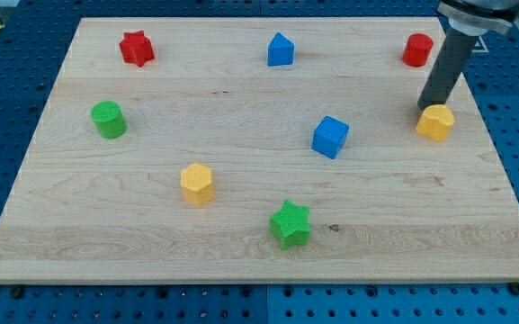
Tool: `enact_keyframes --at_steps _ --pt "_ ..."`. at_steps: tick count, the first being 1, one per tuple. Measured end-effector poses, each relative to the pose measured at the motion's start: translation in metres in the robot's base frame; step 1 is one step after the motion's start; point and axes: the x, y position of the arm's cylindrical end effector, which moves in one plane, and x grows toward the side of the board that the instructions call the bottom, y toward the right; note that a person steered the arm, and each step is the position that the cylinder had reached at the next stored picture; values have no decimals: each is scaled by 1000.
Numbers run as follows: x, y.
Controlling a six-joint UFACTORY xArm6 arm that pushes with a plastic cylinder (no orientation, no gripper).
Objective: Move the yellow heart to the right of the blue cube
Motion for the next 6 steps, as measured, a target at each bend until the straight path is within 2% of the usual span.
enact_keyframes --at_steps 2,3,5,6 --pt "-34 -22" --pt "-25 -33" --pt "31 -19" --pt "42 -19"
